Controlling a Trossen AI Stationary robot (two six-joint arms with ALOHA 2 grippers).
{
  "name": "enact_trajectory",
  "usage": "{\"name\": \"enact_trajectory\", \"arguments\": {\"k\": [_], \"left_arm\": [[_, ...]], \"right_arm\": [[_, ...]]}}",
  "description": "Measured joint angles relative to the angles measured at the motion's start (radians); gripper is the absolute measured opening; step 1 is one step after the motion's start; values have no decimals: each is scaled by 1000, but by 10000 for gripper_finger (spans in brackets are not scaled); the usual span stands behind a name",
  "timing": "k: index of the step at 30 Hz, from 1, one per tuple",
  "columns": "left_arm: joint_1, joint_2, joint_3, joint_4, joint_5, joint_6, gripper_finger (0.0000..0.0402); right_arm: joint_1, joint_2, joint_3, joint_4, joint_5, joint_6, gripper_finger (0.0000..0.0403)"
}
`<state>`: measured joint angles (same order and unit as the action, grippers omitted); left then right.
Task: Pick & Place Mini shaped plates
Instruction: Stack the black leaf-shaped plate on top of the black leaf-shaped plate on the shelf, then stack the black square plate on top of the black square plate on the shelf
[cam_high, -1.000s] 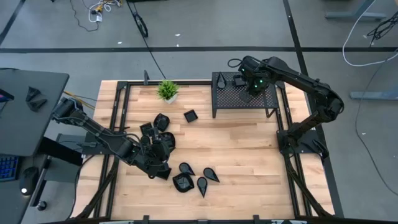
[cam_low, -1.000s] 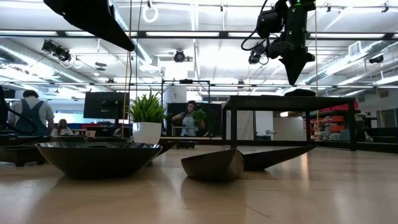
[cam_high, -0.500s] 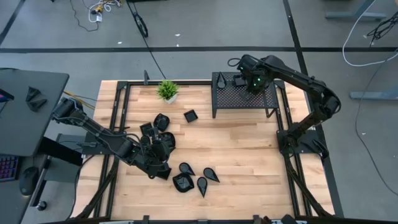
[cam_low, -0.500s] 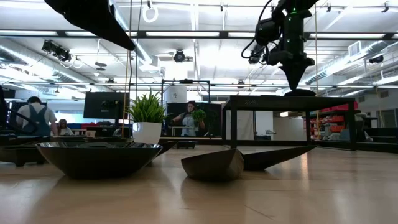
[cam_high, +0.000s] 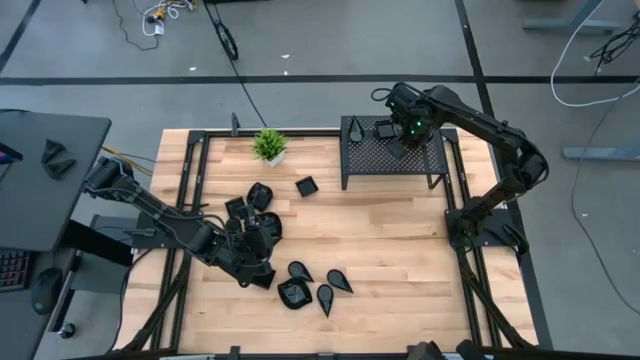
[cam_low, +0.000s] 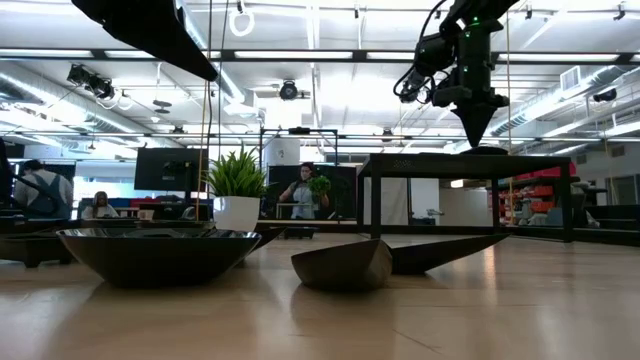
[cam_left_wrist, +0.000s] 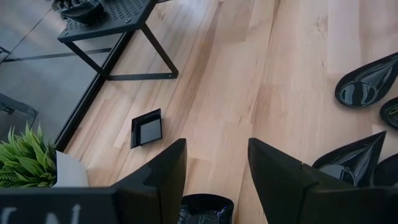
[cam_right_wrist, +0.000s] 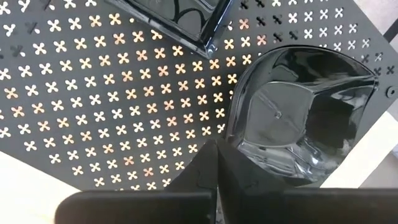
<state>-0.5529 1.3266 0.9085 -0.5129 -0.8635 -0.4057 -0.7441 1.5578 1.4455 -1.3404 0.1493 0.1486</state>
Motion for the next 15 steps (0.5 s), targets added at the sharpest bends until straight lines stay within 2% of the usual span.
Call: {"name": "enact_trajectory", "arguments": {"k": [5,10,12,15], "left_arm": [[0,0,0,0,0,0,177],[0,0,0,0,0,1,177],[0,0,0,0,0,1,177],[0,0,0,0,0,0,177]], "right_arm": [[0,0,0,1,-11,-27,4],[5,-16,0,-41,-108,-58,4],[7,-17,0,-61,-96,-59,4],[5,-17,0,-68,-23,-39,4]]}}
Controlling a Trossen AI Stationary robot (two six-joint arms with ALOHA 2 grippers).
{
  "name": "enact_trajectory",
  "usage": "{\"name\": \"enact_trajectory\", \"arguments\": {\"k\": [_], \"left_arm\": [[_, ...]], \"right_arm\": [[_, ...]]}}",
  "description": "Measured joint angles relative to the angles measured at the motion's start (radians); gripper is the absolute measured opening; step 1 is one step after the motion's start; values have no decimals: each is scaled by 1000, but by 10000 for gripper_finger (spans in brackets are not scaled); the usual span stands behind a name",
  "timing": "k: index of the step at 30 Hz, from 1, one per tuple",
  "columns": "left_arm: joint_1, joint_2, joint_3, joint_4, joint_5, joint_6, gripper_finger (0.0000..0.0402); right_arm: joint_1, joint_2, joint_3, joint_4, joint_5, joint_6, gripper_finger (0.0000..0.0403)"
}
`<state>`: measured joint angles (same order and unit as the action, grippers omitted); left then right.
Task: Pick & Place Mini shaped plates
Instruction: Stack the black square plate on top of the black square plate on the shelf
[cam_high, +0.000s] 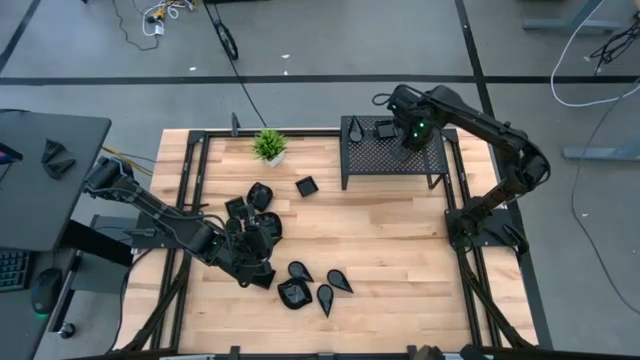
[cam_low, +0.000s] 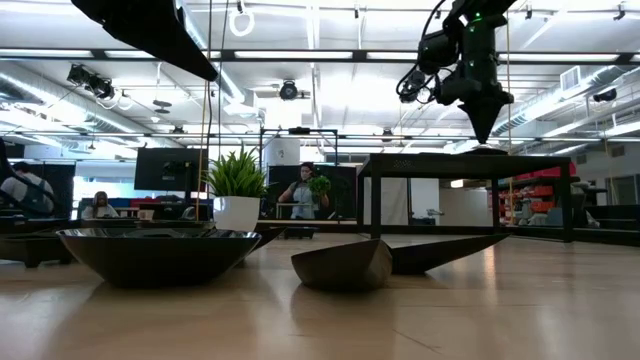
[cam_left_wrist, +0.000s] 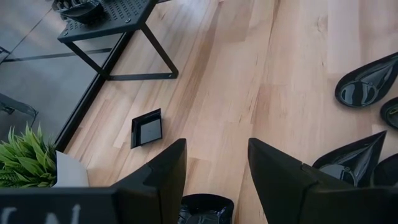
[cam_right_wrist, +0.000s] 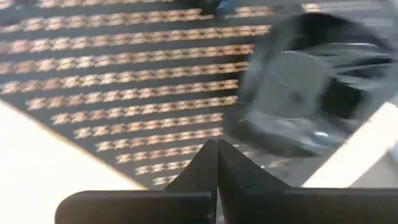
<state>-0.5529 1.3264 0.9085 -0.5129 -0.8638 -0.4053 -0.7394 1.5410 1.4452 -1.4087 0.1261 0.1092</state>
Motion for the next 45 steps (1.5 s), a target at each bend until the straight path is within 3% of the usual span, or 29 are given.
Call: {"name": "enact_trajectory", "arguments": {"k": [12,15,19,24,30,33,41,45], "left_arm": [[0,0,0,0,0,-2,177],[0,0,0,0,0,-2,177],[0,0,0,1,0,-1,177],[0,0,0,0,0,-1,177],[0,0,0,1,0,-2,177],[0,0,0,0,0,-8,177],[0,0,0,2,6,-10,177],[0,0,0,-2,52,-10,177]], "right_arm": [[-1,16,0,49,14,6,4],[2,17,0,49,-25,0,4],[49,4,-1,98,-15,32,4],[209,-49,-1,262,14,93,4],[507,-70,-1,534,51,126,4],[658,-58,-23,714,67,65,4],[972,-54,-320,1232,10,-49,11],[1066,-47,-477,1391,38,47,29]]}}
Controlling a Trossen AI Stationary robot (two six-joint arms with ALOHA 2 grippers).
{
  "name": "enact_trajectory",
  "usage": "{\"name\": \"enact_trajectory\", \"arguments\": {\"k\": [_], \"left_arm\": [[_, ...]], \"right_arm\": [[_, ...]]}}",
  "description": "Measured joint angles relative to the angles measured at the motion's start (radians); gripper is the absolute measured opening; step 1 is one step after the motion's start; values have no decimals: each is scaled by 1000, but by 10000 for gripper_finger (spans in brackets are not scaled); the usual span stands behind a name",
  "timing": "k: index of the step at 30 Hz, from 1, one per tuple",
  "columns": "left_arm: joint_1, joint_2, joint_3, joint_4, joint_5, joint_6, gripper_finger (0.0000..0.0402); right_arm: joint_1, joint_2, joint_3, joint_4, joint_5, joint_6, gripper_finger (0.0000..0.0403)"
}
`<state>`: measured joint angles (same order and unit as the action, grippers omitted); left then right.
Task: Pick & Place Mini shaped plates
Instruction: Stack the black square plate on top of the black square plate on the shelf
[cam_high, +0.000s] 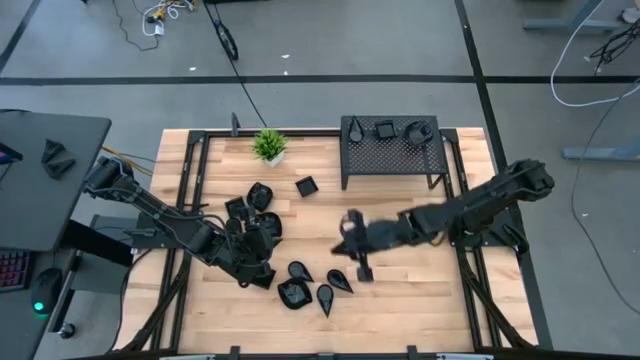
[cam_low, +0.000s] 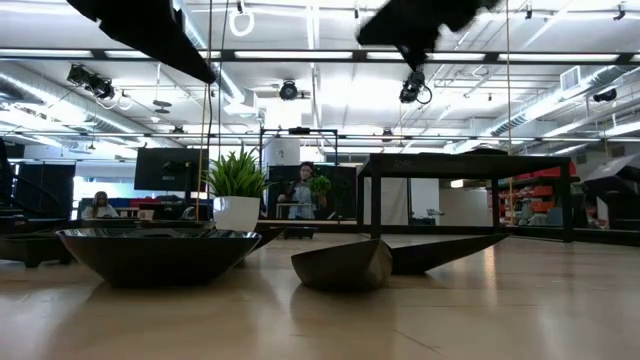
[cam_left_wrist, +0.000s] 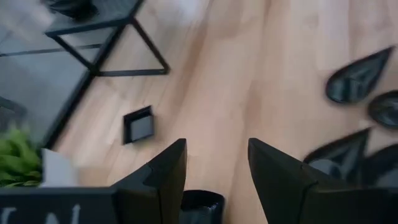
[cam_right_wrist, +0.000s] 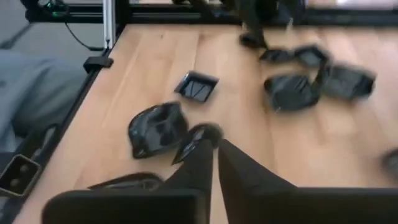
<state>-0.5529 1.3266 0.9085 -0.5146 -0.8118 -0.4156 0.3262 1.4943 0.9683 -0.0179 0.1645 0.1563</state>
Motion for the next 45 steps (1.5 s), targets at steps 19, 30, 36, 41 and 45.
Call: {"name": "enact_trajectory", "arguments": {"k": [19,30,36,41,45], "left_arm": [[-185,38,-59,-101,473,27,177],[-184,50,-340,361,578,145,177],[-188,50,-408,396,553,198,177],[-193,50,-426,398,499,203,174],[-193,50,-426,402,491,203,148]], "right_arm": [[26,-1,-336,577,274,243,139],[-6,-1,-336,587,273,224,121],[-14,-1,-336,587,273,224,116],[-14,-1,-336,587,273,224,116],[-14,-1,-336,587,273,224,116]]}}
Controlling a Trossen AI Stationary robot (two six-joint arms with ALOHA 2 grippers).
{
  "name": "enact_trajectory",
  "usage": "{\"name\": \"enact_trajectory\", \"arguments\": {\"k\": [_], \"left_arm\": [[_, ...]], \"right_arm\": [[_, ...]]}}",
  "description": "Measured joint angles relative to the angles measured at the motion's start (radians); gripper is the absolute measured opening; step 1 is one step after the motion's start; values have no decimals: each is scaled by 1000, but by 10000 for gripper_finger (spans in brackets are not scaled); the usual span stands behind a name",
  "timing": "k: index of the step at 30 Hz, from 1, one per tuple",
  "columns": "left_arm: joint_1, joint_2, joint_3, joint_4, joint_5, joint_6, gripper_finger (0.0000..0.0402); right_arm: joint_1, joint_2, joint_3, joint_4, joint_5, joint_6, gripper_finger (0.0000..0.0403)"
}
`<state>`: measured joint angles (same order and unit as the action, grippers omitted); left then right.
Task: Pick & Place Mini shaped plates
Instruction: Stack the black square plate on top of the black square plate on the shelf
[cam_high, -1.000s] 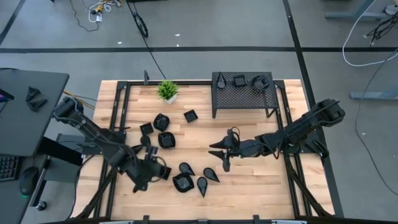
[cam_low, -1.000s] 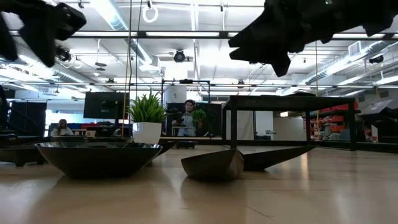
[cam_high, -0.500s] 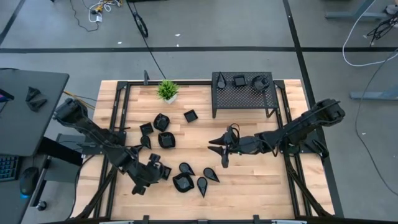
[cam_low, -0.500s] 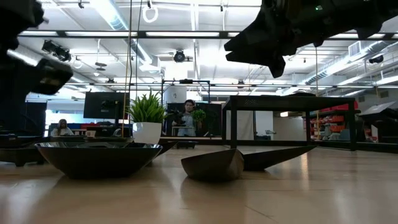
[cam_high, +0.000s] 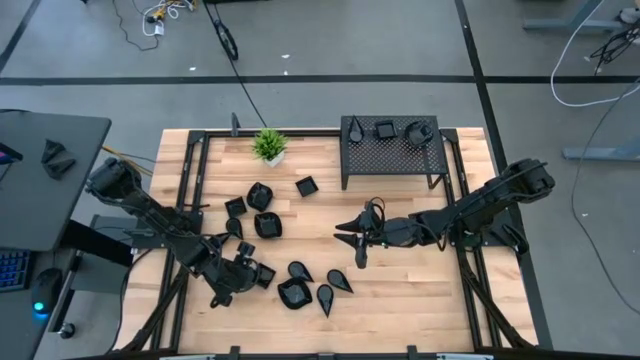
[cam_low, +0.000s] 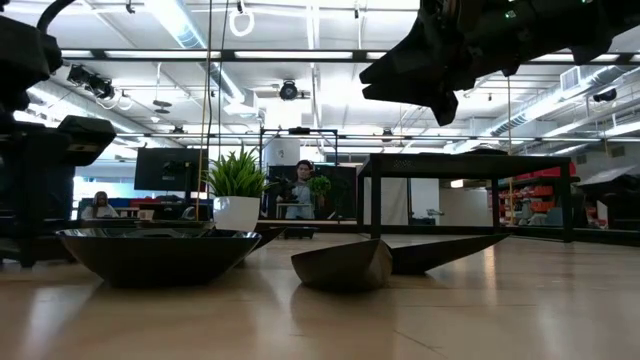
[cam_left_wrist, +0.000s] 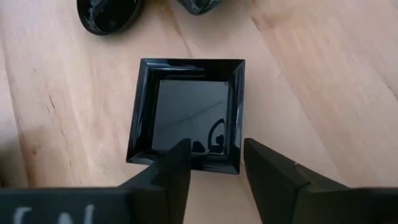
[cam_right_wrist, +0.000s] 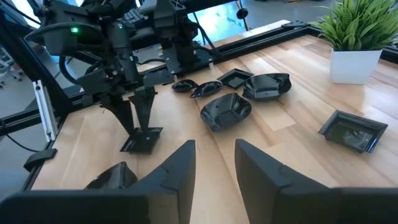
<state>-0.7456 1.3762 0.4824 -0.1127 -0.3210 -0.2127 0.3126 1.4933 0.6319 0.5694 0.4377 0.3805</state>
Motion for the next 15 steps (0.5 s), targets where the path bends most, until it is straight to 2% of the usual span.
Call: {"name": "enact_trajectory", "arguments": {"k": [10,15], "left_arm": [[0,0,0,54,0,-4,41],[0,-1,0,56,0,-5,6]], "right_arm": [[0,0,0,-1,0,0,116],[0,0,0,-1,0,0,116]]}}
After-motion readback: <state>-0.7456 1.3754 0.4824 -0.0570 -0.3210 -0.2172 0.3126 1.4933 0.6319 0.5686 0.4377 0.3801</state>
